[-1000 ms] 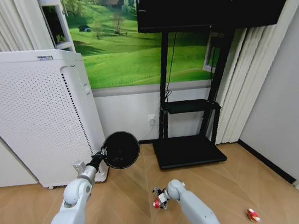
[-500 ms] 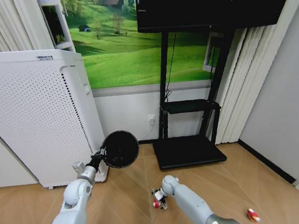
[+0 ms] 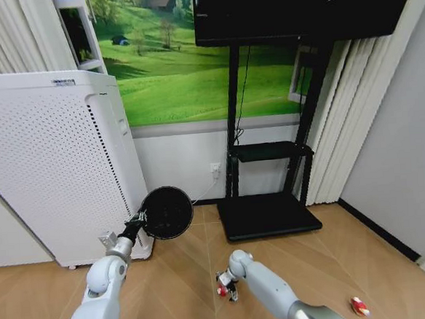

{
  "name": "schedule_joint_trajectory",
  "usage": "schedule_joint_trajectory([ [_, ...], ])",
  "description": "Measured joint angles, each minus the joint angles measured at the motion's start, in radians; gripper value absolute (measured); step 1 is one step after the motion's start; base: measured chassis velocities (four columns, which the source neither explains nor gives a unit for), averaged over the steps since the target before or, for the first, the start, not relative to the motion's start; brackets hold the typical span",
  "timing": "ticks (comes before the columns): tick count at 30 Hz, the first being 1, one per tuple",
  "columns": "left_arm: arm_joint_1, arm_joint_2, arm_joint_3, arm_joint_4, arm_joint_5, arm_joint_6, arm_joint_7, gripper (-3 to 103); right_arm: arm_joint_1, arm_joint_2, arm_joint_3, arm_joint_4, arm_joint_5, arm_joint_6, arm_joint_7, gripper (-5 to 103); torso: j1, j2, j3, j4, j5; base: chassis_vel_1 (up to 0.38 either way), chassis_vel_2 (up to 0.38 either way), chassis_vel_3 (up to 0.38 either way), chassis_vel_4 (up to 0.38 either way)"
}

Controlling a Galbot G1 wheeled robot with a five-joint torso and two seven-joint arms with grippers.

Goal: Pick up the trash bin and place the garbage on the floor into it.

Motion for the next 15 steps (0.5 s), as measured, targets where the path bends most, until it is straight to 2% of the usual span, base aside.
schedule_joint_trajectory([
  [2, 0.001, -0.008, 0.001, -0.001, 0.003, -0.001, 0.003, 7, 0.005, 0.017, -0.001, -0.022, -0.002, -0.002, 0.009, 91, 0.0, 0.0, 0.0, 0.0, 0.0, 0.0, 0.0, 0.0, 0.0],
  [3, 0.001, -0.008, 0.001, -0.001, 0.003, -0.001, 0.003, 7, 0.005, 0.017, -0.001, -0.022, -0.002, -0.002, 0.009, 91, 0.0, 0.0, 0.0, 0.0, 0.0, 0.0, 0.0, 0.0, 0.0],
  [5, 0.002, -0.008, 0.002, -0.005, 0.004, -0.001, 0.003, 7, 0.005, 0.026, -0.001, -0.031, -0.002, -0.006, 0.015, 80, 0.0, 0.0, 0.0, 0.0001, 0.0, 0.0, 0.0, 0.0, 0.0],
  [6, 0.002, -0.008, 0.002, -0.005, 0.004, -0.001, 0.003, 7, 0.005, 0.026, -0.001, -0.031, -0.002, -0.006, 0.015, 80, 0.0, 0.0, 0.0, 0.0001, 0.0, 0.0, 0.0, 0.0, 0.0],
  [9, 0.001, 0.0, 0.0, -0.007, 0.003, -0.001, 0.003, 7, 0.004, 0.031, -0.002, -0.04, -0.005, -0.007, 0.035, 65, 0.0, 0.0, 0.0, 0.0, 0.0, 0.0, 0.0, 0.0, 0.0],
  [11, 0.001, 0.001, -0.001, -0.007, 0.002, -0.001, 0.003, 7, 0.004, 0.032, -0.001, -0.04, -0.006, -0.007, 0.037, 65, 0.0, 0.0, 0.0, 0.0, 0.0, 0.0, 0.0, 0.0, 0.0],
  [12, 0.0, 0.001, -0.002, -0.007, 0.001, -0.001, 0.004, 7, 0.003, 0.033, -0.001, -0.041, -0.006, -0.007, 0.041, 54, 0.0, 0.0, 0.0, 0.0001, 0.0, 0.0, 0.0, 0.0, 0.0],
  [13, 0.0, 0.001, -0.002, -0.007, 0.001, -0.001, 0.004, 7, 0.003, 0.033, -0.001, -0.041, -0.006, -0.007, 0.041, 54, 0.0, 0.0, 0.0, 0.0001, 0.0, 0.0, 0.0, 0.0, 0.0],
  [14, 0.001, 0.0, -0.002, -0.008, 0.001, -0.001, 0.005, 7, 0.003, 0.033, -0.001, -0.042, -0.006, -0.007, 0.043, 48, 0.0, 0.0, 0.0, 0.0001, 0.0, 0.0, 0.0, 0.0, 0.0],
  [15, 0.005, -0.003, 0.001, -0.01, 0.001, 0.0, 0.008, 7, 0.003, 0.033, 0.002, -0.044, -0.005, -0.007, 0.048, 37, 0.0, 0.0, 0.0, 0.0, 0.0, 0.0, 0.0, 0.0, 0.0],
])
